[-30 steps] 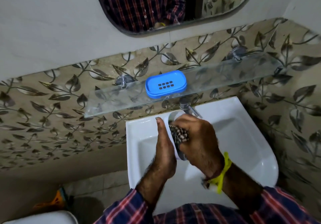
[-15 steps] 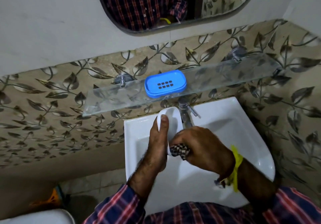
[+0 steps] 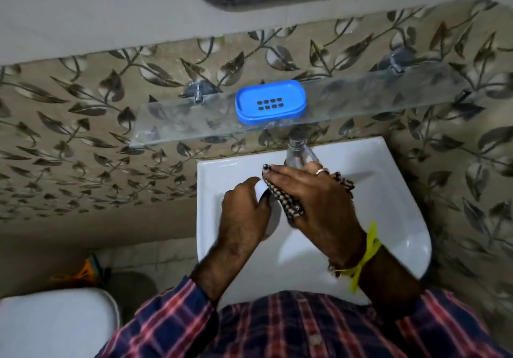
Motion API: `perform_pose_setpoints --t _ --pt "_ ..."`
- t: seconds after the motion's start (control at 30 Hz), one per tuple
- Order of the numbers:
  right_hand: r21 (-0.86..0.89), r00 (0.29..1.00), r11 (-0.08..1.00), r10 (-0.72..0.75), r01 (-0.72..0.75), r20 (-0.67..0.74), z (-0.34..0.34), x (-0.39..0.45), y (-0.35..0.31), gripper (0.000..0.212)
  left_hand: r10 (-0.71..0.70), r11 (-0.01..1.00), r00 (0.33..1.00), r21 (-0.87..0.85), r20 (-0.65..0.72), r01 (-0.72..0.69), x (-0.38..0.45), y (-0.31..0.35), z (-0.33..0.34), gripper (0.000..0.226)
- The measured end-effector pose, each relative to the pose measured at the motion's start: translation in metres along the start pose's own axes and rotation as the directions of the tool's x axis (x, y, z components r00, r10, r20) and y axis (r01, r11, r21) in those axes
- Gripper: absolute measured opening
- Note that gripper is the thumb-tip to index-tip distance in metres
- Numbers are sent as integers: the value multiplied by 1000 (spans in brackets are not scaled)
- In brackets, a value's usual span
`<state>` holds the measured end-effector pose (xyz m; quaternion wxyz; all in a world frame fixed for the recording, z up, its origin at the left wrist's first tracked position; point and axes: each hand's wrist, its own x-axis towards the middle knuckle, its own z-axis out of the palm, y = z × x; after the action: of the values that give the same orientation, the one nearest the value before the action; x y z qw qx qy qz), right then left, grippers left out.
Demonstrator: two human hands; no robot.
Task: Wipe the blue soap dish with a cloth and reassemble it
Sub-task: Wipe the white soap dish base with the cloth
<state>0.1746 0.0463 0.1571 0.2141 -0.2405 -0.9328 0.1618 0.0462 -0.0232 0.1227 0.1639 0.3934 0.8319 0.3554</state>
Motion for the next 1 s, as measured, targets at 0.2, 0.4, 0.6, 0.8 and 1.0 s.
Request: perform_pose_setpoints --t 0.2,0.4,0.6,0.8,1.0 --pt "80 948 991 -80 110 -307 19 -14 5 26 128 991 989 53 -71 -124 -18 3 -4 17" --pt "149 957 988 -1 47 -292 22 -18 -2 32 99 993 995 73 -14 -98 -18 -1 -3 7" --pt "242 927 963 -17 116 -375 17 -4 -8 30 175 981 963 -46 -203 -187 -16 0 -9 22" --pt "325 893 942 221 -90 -393 30 -11 2 30 83 927 989 -354 -120 -121 -24 -10 -2 13" --pt "3 929 999 -38 42 -368 11 7 -5 31 165 981 978 121 -131 -150 -16 8 -13 20"
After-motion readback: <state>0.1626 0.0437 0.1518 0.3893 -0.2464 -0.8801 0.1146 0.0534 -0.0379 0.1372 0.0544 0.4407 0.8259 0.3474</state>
